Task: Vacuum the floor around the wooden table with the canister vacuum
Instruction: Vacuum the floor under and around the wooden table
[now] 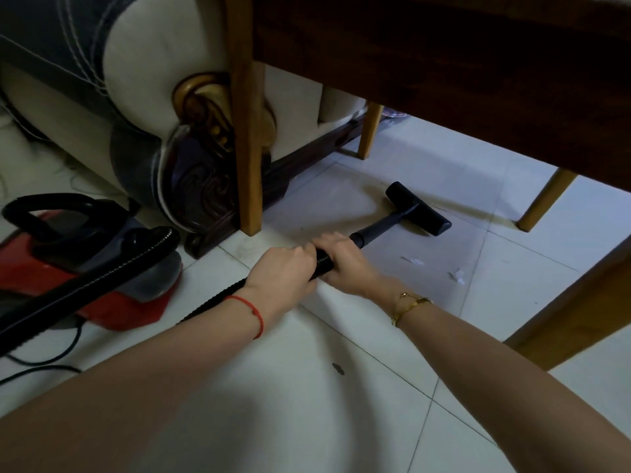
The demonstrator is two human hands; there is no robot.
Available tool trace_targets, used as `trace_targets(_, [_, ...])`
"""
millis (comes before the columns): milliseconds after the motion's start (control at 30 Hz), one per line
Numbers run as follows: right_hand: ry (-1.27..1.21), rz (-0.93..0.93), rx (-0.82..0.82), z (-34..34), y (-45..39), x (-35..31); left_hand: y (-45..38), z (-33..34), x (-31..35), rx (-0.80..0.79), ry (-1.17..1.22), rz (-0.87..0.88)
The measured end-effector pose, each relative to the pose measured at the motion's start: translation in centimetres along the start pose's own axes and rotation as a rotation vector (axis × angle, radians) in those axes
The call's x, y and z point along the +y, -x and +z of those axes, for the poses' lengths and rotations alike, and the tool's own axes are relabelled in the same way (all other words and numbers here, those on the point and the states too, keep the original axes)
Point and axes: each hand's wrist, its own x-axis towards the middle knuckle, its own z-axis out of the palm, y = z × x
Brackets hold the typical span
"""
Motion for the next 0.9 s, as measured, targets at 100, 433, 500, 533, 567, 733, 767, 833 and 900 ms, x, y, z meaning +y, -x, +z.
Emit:
trace_targets(100, [-0.029, -0.021, 0.007, 0.9, 0.3, -3.4, 3.2, -0.8, -1.4, 0.004, 0.001, -0.007])
trace_targets(433, [-0.053, -0.064, -0.020, 3.4, 2.2, -15.2, 14.7, -4.1, -5.7, 0.010, 0.010, 0.000])
trace_targets(500, [-0.054, -0.068, -0.027, 3.8, 2.8, -17.4, 16.8, -4.5, -6.4, 0.015, 0.011, -0.003])
trace_targets(533, [-0.058, -0.073, -0.024, 3.9, 3.1, -18.4, 17.8, -4.7, -6.7, 0.019, 0.015, -0.008])
trace_targets(567, [-0.066, -0.075, -0.018, 4.1, 3.3, -19.4, 18.8, -4.9, -7.1, 0.021, 0.021, -0.014])
trace_targets(733, [-0.096, -0.085, 0.013, 4.8, 4.3, -23.7, 22.9, -6.4, -8.4, 0.040, 0.016, -0.005])
trace_targets(767, [-0.102, -0.086, 0.016, 5.0, 4.4, -24.5, 23.5, -6.7, -8.7, 0.039, 0.010, -0.006])
trace_targets(833, [-0.117, -0.085, 0.023, 5.2, 4.3, -25.7, 24.6, -7.2, -9.4, 0.040, 0.003, -0.015])
trace_targets(900, [-0.132, -0.090, 0.032, 5.3, 4.1, -26.8, 25.5, -7.5, -9.9, 0.043, -0.010, -0.030])
